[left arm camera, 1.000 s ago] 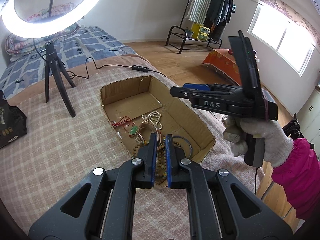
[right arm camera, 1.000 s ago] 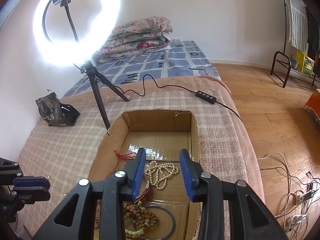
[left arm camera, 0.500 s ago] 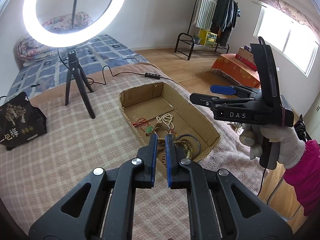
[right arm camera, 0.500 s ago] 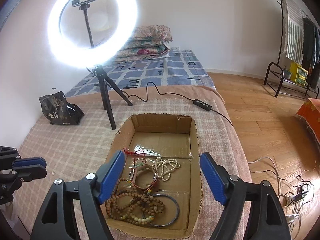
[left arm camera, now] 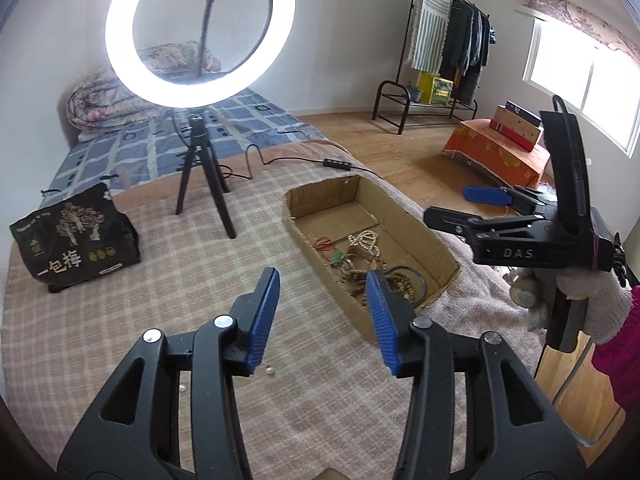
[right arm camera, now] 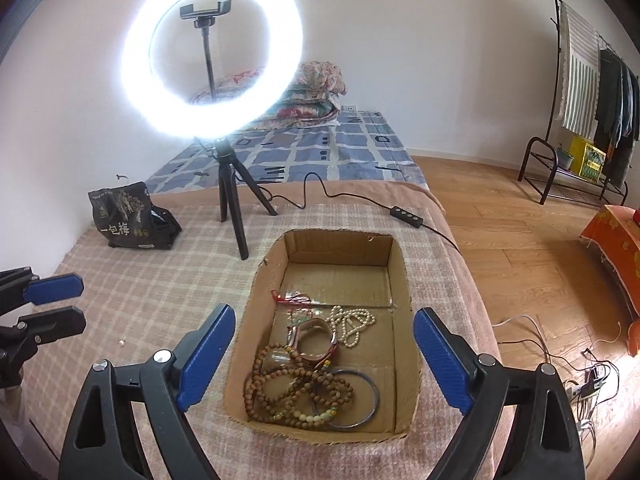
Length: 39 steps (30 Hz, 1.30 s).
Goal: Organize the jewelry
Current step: 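Move both tools back over the loose pearl earrings on the blanket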
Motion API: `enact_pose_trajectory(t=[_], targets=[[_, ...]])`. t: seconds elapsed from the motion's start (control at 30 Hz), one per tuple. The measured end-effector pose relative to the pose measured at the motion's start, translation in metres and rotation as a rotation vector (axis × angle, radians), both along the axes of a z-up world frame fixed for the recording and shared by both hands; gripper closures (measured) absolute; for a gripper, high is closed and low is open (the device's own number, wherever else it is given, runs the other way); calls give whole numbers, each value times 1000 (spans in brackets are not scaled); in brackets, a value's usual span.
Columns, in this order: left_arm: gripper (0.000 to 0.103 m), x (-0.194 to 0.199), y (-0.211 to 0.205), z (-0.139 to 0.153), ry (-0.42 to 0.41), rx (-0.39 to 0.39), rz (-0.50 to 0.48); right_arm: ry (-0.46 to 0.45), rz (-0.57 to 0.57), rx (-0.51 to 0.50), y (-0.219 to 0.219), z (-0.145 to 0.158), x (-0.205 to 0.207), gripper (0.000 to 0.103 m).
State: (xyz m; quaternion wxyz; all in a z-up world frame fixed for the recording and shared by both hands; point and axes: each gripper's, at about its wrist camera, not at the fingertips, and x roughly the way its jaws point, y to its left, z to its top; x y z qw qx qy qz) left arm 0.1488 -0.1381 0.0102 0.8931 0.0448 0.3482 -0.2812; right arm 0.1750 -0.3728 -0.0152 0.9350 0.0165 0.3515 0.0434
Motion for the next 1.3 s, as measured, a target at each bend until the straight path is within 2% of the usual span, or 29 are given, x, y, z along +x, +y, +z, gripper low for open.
enact_pose_trajectory(t=[0.13, 0.27, 0.53, 0.73, 0.93, 0.97, 1.23, 1.27, 1.3], targets=[[56, -4, 28, -3, -6, 7, 43, -16, 9, 22, 13, -2, -13, 11], [56, -11, 58, -12, -25, 54, 94, -43, 32, 22, 29, -2, -25, 11], [56, -24, 127, -51, -2, 105, 187, -99, 119, 9, 68, -5, -42, 11], [56, -37, 160, -91, 63, 132, 233, -32, 220, -51, 109, -24, -42, 10], [56, -37, 168, -119, 102, 126, 233, 23, 279, -53, 142, -59, -40, 11], [56, -35, 168, -122, 105, 121, 232, 33, 288, -45, 146, -64, -39, 13], [57, -14, 154, -139, 145, 51, 199, 134, 346, 12, 167, -103, -21, 44], [58, -12, 151, -142, 149, 48, 193, 151, 356, 17, 169, -108, -17, 45], [66, -10, 148, -144, 152, 48, 190, 163, 364, 19, 172, -113, -15, 47]])
